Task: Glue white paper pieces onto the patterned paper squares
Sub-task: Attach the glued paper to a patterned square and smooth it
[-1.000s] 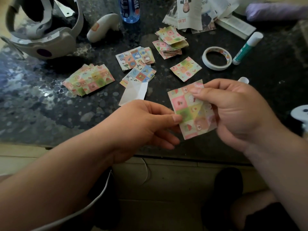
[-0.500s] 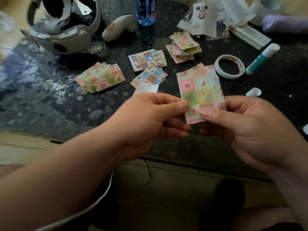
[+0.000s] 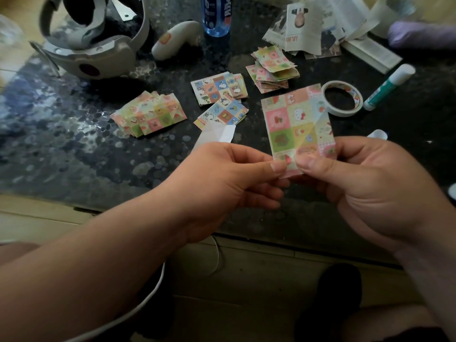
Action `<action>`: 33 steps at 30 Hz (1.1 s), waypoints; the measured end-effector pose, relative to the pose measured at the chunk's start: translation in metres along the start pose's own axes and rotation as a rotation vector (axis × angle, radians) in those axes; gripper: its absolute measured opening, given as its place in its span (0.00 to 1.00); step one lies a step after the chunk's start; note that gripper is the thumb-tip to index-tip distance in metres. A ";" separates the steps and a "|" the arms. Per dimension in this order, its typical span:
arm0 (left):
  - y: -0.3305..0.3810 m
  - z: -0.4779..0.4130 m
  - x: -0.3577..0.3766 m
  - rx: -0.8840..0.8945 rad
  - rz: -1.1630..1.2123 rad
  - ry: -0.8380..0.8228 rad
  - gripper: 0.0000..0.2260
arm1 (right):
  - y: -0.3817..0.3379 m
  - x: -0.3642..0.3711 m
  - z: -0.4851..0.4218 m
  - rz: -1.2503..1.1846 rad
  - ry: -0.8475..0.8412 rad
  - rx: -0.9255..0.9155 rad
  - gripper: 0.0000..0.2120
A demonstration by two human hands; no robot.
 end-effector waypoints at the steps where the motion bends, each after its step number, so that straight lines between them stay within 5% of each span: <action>1: 0.000 0.000 0.000 0.005 -0.004 0.002 0.07 | 0.000 0.000 0.000 -0.001 -0.005 -0.003 0.15; 23: 0.000 -0.004 -0.002 0.100 -0.073 0.085 0.11 | 0.000 -0.002 0.000 0.075 0.033 -0.025 0.14; 33: 0.003 -0.008 -0.005 0.130 -0.026 0.112 0.05 | 0.002 -0.004 -0.002 0.088 0.023 -0.028 0.16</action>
Point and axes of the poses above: each hand's wrist, its own z-axis away from the middle knuckle, its own x-axis out of the palm, y = z × x, the point moved 6 cm from there along -z, towards the middle knuckle, and after that the axes turned 12 degrees about x, right-handed, at the moved point
